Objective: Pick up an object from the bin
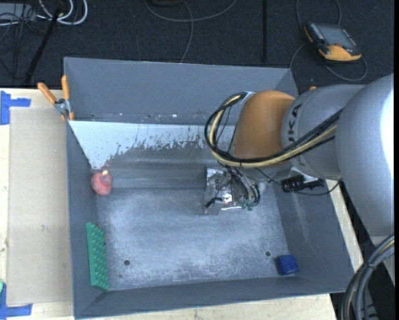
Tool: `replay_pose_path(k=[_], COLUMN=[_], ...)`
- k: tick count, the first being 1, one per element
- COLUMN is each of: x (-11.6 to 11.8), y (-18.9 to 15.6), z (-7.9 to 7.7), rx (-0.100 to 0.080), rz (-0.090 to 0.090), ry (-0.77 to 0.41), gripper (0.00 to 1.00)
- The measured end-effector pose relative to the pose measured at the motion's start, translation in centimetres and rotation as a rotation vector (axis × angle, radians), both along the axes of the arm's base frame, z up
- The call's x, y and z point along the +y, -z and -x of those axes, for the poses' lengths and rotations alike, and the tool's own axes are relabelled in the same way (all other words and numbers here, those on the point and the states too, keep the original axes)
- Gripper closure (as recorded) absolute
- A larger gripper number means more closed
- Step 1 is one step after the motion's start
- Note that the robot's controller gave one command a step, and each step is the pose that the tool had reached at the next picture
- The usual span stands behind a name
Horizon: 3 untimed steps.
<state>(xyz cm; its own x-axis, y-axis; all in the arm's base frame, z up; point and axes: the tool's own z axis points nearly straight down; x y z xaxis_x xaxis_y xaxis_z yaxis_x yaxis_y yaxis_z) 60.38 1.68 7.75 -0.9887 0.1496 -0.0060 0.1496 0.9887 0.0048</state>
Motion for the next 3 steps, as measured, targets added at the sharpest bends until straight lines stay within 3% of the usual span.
replay_pose_path(k=[1,2,3], x=[-1.2,-0.1,1.0], y=[-11.1,-16.5,-16.1], z=[0.8,0.5,1.1], rx=[-0.002,-0.001,0.007], rz=[0.004,0.003,0.004], ry=[-0.012,-0.016,-0.036], gripper=[1.00,1.00,1.00])
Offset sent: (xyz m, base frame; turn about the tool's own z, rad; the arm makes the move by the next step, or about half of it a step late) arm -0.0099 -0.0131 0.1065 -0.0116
